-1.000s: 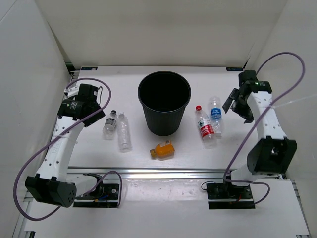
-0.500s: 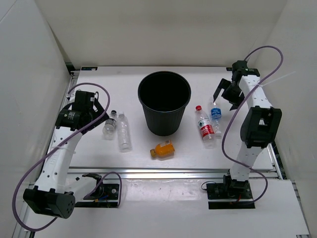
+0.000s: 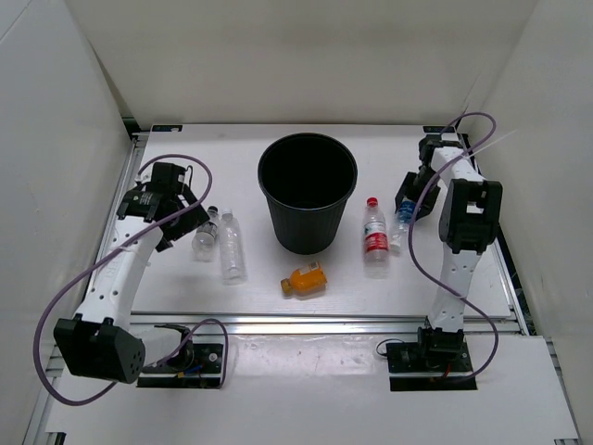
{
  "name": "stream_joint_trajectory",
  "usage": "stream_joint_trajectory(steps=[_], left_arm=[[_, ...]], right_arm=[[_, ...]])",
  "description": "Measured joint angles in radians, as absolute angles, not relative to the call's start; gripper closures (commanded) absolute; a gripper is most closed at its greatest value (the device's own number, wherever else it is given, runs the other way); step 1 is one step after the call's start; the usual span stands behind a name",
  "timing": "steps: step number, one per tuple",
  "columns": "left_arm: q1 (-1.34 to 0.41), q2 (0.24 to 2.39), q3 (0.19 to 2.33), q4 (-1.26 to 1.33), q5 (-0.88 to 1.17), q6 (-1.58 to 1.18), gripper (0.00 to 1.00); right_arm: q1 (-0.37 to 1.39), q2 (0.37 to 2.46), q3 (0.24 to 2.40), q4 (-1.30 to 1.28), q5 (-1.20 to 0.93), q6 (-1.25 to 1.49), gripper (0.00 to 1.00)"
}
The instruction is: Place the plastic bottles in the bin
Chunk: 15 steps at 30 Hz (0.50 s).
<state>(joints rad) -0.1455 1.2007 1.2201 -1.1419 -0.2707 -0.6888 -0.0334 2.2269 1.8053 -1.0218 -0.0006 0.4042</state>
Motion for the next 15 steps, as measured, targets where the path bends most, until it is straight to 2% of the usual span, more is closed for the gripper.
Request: stream_joint_trajectory(steps=[1, 4, 10, 15], left_arm=[[-0.142, 1.21, 1.22, -1.141, -0.267, -0.694, 0.0], [-0.113, 1.233, 1.22, -1.139, -0.249, -0.716, 0.0], [-0.044, 1.248, 1.218, -1.129, -0.192, -0.76, 0.0], [-0.041, 1.248, 1.185, -1.088, -0.146, -0.772, 0.0]], right_arm=[[-0.036, 2.227, 1.805, -1.022, -0.001, 0.404, 0.45], [-0.047, 2.22, 1.802, -1.02, 0.009, 0.411, 0.55], [-0.049, 2.088, 1.851, -1.128, 0.168, 0.495, 0.56], [-0.017, 1.885, 2.157, -1.171, 0.191, 0.557, 0.54]])
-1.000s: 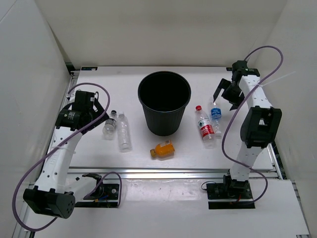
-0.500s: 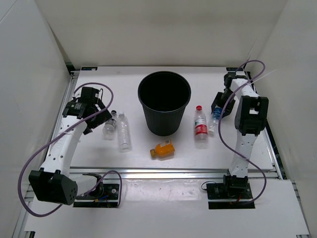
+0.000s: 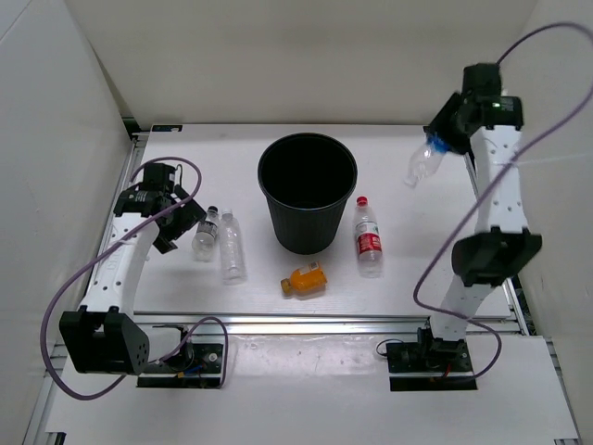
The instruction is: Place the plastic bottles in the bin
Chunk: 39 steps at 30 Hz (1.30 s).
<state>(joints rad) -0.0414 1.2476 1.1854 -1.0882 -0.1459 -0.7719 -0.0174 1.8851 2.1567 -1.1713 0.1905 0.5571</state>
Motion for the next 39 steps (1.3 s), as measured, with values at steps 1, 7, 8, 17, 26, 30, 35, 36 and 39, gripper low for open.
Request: stream_joint_trajectory(steps=[1, 7, 8, 17, 26, 30, 35, 36, 39], left_arm=[[-0.041, 1.248, 1.181, -1.085, -0.138, -0.772, 0.0], [-0.035, 1.272, 1.177, -1.062, -0.11, -0.77, 0.0], [-0.035, 1.283, 1.177, -1.061, -0.105, -0.769, 0.0], [-0.035, 1.311, 1.177, -1.044, -0.07, -0.768, 0.0], [-0.035, 1.313, 1.177, -1.037, -0.062, -0.764, 0.0], [-0.035, 1.322, 1.177, -1.036, -0.06, -0.764, 0.0], [-0.035, 1.336, 1.177, -1.034, -0.054, -0.763, 0.0], [-0.035, 1.341, 1.177, -1.034, -0.051, -0.763, 0.0], [-0.035, 1.352, 1.177, -1.034, -0.044, -0.763, 0.0]], right_arm=[[-0.006, 1.838, 2.205, -1.149, 0.163, 0.566, 0.53], [0.203, 1.67, 2.353, -1.026, -0.023, 0.538, 0.42], [0.251, 1.678, 2.375, -1.011, -0.047, 0.529, 0.39], [0.426, 1.876, 2.308, -0.95, -0.264, 0.471, 0.0], [0.202, 1.671, 2.086, -0.999, -0.057, 0.474, 0.0], [0.122, 1.635, 1.878, -1.002, 0.043, 0.479, 0.0], [0.133, 1.766, 1.662, -0.986, 0.044, 0.442, 0.0], [0.134, 1.795, 1.636, -0.974, 0.034, 0.434, 0.0], [0.135, 1.857, 1.567, -0.945, -0.016, 0.408, 0.0]])
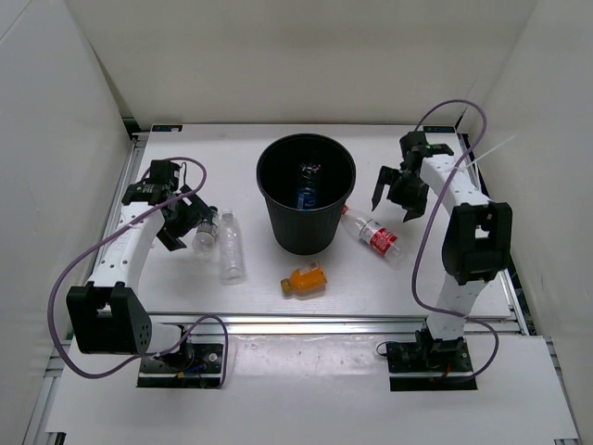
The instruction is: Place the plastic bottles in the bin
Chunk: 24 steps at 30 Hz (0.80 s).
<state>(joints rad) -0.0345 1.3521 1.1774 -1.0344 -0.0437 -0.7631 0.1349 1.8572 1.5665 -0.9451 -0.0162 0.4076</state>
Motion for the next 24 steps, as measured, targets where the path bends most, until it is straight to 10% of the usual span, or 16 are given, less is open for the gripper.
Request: stream_joint_trajectory(steps=[16, 24], left_arm=[[-0.035, 1.353, 1.177, -1.036, -0.041, -0.763, 0.0], [-0.035, 1.333, 1.155, -1.044, -0.041, -0.764, 0.0]], right_arm=[[0.158, 1.904, 1.358, -0.794, -0.294, 0.361, 0.06], [0.21, 1.918, 1.251, -0.787, -0.3, 0.361, 0.39]])
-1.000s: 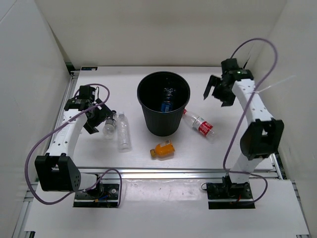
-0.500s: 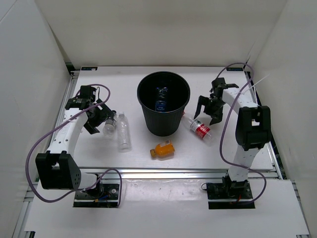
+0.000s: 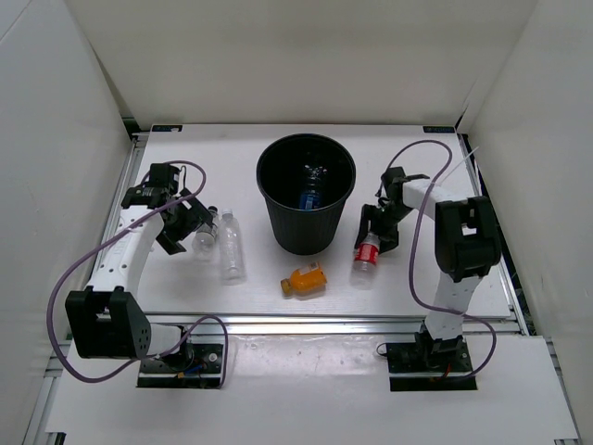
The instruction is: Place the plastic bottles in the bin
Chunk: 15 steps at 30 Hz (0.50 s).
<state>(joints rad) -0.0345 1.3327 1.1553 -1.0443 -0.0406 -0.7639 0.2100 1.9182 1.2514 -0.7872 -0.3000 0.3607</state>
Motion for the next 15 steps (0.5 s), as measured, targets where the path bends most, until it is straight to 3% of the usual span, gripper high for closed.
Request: stream_joint_trajectory(steps=[6, 10, 15], left_arm=[[-0.035, 1.331, 1.152, -1.046, -0.04, -0.768, 0.0], [-0.035, 1.331, 1.152, -1.044, -0.036, -0.767, 0.0], [-0.035, 1.311, 1.137, -1.007, -0.014, -0.757, 0.0]], right_arm=[[0.197, 1.842, 1.198, -0.808, -0.189, 0.394, 0.68], [0.151, 1.742, 1.273, -0.942, -0.041, 0.444, 0.69], [0.095, 1.678, 1.77, -1.029, -0.003, 0.498, 0.69]])
